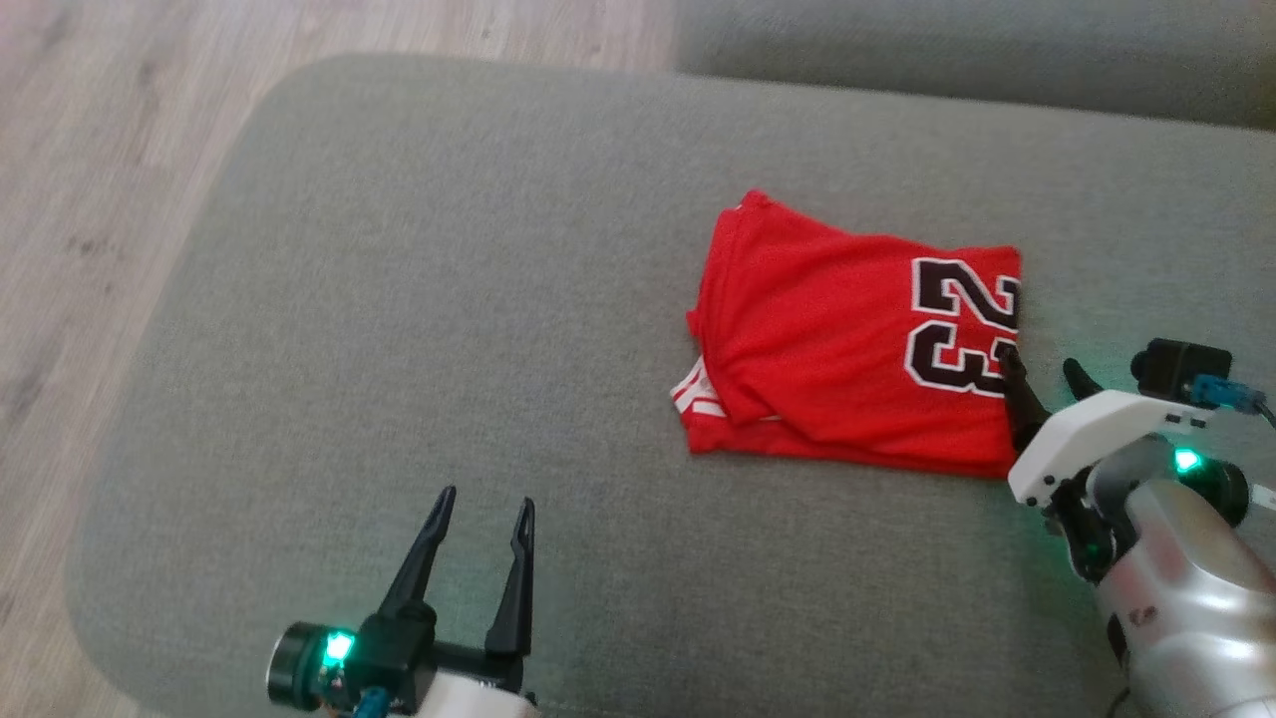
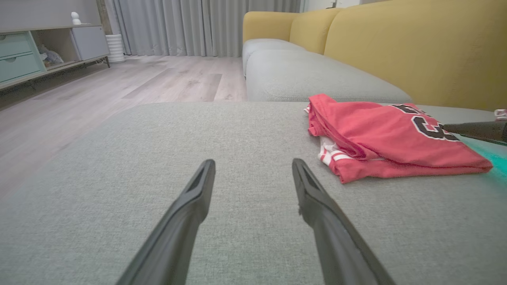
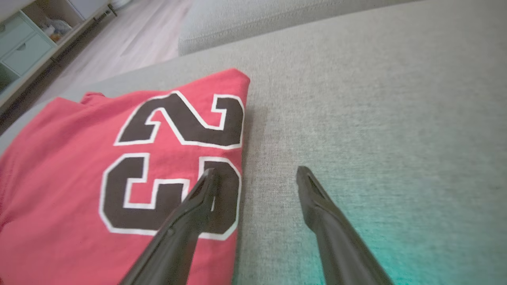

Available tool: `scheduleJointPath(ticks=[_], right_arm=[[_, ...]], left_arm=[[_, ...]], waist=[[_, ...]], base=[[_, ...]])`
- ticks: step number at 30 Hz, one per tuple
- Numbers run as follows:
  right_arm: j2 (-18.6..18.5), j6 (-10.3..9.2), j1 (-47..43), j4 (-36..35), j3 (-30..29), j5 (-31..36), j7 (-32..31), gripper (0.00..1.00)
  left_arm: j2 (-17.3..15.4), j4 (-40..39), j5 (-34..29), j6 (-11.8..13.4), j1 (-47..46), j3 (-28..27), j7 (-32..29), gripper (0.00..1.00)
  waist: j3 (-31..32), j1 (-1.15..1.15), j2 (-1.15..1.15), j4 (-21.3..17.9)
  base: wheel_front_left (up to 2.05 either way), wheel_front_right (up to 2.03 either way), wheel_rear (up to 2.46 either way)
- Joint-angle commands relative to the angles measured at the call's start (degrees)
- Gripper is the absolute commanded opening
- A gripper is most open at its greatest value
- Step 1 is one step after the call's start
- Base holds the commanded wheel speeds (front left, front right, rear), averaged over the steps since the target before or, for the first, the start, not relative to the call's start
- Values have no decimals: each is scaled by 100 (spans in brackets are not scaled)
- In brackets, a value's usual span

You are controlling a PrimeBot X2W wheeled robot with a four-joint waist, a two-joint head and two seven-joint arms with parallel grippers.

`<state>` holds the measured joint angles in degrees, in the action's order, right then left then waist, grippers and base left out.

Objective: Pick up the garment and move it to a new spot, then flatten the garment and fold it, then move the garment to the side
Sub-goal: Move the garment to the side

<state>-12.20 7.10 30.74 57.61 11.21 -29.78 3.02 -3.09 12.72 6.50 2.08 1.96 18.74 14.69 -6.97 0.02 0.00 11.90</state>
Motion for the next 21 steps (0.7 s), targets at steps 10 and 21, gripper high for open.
scheduleJointPath(ticks=[10,21], right_arm=[[-28,39,374,328,803,-384,286,0],[-1477,39,805,-151,1434,-589,31,0]], left_arm=[[22,-90,-15,109,-247,-259,30,100],[22,-264,9,102,-458,-268,30,100]], waist=[[-20,-2,0,-232],[-373,-2,0,-1066]], base=[[0,0,0],[0,0,0]])
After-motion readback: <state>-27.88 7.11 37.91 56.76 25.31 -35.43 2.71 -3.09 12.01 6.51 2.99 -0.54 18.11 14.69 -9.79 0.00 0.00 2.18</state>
